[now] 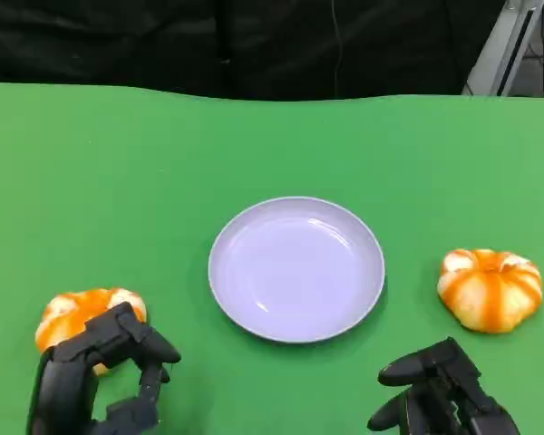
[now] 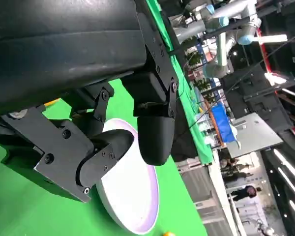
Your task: Grasp the bread from the table and place it into the plate.
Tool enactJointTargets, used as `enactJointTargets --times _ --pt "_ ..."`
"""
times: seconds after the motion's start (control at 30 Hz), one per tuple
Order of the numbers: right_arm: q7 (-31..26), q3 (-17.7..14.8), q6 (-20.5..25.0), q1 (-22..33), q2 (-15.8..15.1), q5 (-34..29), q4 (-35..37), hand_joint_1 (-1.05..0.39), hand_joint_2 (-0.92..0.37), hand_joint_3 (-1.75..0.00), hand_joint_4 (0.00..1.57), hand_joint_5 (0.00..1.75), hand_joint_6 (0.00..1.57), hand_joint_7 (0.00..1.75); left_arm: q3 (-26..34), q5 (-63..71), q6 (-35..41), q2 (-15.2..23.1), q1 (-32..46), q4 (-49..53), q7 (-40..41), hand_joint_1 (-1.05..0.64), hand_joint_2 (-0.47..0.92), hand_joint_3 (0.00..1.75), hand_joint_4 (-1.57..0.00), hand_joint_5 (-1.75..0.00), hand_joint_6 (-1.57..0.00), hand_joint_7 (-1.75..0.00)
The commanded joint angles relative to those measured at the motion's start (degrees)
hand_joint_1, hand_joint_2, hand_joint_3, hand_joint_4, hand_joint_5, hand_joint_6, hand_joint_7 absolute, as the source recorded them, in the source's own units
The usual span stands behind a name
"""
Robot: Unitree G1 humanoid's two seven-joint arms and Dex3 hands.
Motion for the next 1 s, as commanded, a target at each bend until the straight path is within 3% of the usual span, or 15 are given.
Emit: enactJointTargets --times 0.03,0.07,0.13,0.17,0.23,0.3,0.4,0.43,0.47,0.57,0.83,1.0 --pt "0.2 -0.5 -0.5 -0.2 -0.5 0.5 0.2 -0.27 -0.92 -0.97 0.2 1.75 0.08 1.75 0.3 -0.1 0.1 0.4 -0.3 0.2 -0.2 -0.05 0.44 1.29 -0.83 -1.58 -0.84 -1.36" --pt "0.2 -0.5 -0.7 -0.2 -0.5 0.4 0.3 -0.27 -0.92 -0.97 0.2 1.75 0.08 1.75 0.3 -1.4 -0.4 0.4 -0.6 0.7 -1.0 -0.05 0.44 1.3 -0.83 -1.58 -0.84 -1.36" --pt "0.3 -0.5 -0.8 -0.3 -0.5 0.3 0.4 -0.27 -0.92 -0.97 0.2 1.75 0.08 1.75 0.2 -3.2 -1.1 0.5 -1.0 1.3 -2.2 -0.05 0.57 1.0 -0.76 -1.35 -0.85 -1.05" --pt "0.2 -0.5 -0.7 -0.3 -0.4 0.4 0.4 -0.27 -0.92 -0.97 0.2 1.75 0.08 1.75 0.7 -2.7 -0.8 0.4 -1.2 1.3 -1.6 -0.05 0.59 0.95 -0.76 -1.31 -0.85 -1.0" --pt "0.1 -0.4 -0.5 -0.2 -0.3 0.5 0.3 -0.27 -0.92 -0.97 0.2 1.75 0.08 1.75 1.3 -1.7 -0.3 0.2 -1.3 1.2 -0.7 -0.08 0.75 0.52 -0.78 -0.9 -0.92 -0.51" --pt "0.1 -0.4 -0.5 -0.2 -0.2 0.5 0.3 -0.27 -0.92 -0.97 0.21 1.75 0.09 1.75 1.5 -1.4 -0.2 0.1 -1.3 1.2 -0.6 -0.08 0.83 0.32 -0.8 -0.78 -1.0 -0.29" --pt "0.2 -0.4 -0.5 -0.2 -0.2 0.5 0.3 -0.27 -0.92 -0.97 0.21 1.75 0.09 1.75 1.7 -1.3 -0.2 0.0 -1.4 1.3 -0.6 -0.08 0.86 0.27 -0.81 -0.75 -1.02 -0.23" --pt "0.0 -0.4 -0.5 -0.2 -0.1 0.4 0.3 -0.27 -0.92 -0.97 0.21 1.75 0.09 1.75 2.7 7.2 3.6 1.7 -1.0 -2.1 3.1 -0.14 0.85 0.25 -0.73 -0.71 -0.92 -0.17" --pt "-0.1 -0.3 -0.4 -0.2 0.0 0.3 0.3 -0.27 -0.92 -0.97 0.21 1.75 0.09 1.75 3.5 13.8 6.6 3.0 -0.8 -4.7 6.1 -0.26 0.87 0.16 -0.58 -0.63 -0.72 -0.09" --pt "-0.4 -0.1 -0.2 -0.1 0.0 -0.2 0.1 -0.26 -0.92 -0.98 0.21 1.75 0.09 1.75 3.9 30.1 16.2 6.4 0.2 -12.0 11.7 -0.41 0.91 0.06 -0.34 -0.49 -0.49 -0.01" --pt "-0.4 -0.1 -0.5 -0.2 -0.1 0.0 0.3 -0.26 -0.92 -0.99 0.2 1.75 0.09 1.75 0.5 43.5 32.1 9.8 1.2 -21.8 12.8 -0.52 0.92 0.04 -0.22 -0.37 -0.42 0.0" --pt "-0.4 0.2 -0.2 -0.1 0.0 0.1 -0.1 -0.26 -0.92 -0.99 0.2 1.75 0.09 1.75 -2.9 53.0 43.8 12.5 0.4 -27.0 7.9 -0.55 0.92 0.08 -0.14 -0.3 -0.33 0.0"
